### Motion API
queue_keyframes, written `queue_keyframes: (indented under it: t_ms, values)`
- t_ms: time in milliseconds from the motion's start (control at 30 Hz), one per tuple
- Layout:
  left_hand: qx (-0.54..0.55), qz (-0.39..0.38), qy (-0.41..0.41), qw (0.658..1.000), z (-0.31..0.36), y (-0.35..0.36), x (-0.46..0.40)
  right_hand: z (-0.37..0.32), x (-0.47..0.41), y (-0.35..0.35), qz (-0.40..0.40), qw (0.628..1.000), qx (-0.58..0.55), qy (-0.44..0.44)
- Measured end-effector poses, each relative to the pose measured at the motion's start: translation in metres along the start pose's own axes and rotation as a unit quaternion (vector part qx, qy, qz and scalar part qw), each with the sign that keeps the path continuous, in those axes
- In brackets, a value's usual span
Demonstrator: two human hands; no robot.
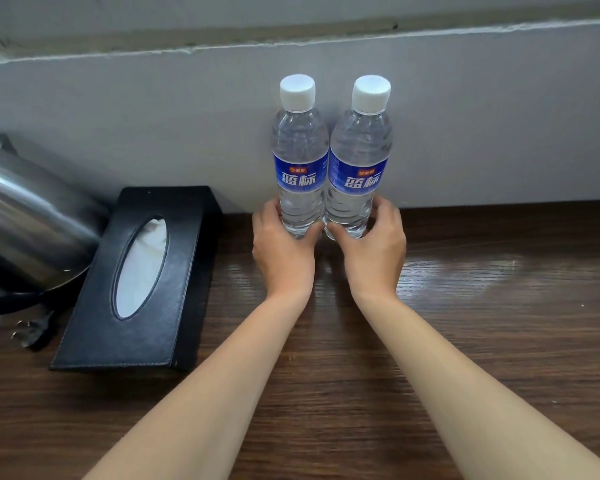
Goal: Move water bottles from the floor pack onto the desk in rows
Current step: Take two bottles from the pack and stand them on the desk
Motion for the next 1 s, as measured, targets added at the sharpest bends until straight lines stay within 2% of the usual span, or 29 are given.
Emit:
queue_keyframes:
  t_ms: [233,567,800,1000]
  values:
    - [-0.011,-0.027,0.018,0.999,0.001,0.002,0.005,-0.001,-0.003,0.001,-0.015,1.0,0.026,-0.005]
    - [-0.025,-0.132,-0.096,0.986,-0.001,-0.033,0.044,0.007,0.026,-0.035,-0.084,0.993,0.067,0.054]
    - [-0.049,-0.204,-0.102,0.972,0.028,-0.09,0.09,-0.006,0.08,-0.095,-0.179,0.974,0.075,0.116]
    - [-0.009,-0.263,-0.108,0.959,0.066,-0.15,0.141,-0.061,0.118,-0.179,-0.171,0.977,0.069,0.103]
Point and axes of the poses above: each hand's wrist, its own x-axis away from the middle knuckle, its own y-axis out of the palm, z = x × y, the point moved 6 cm from there along -x, towards the middle knuckle, and after that the axes turned 8 degrees about z, right-handed, at the moved point
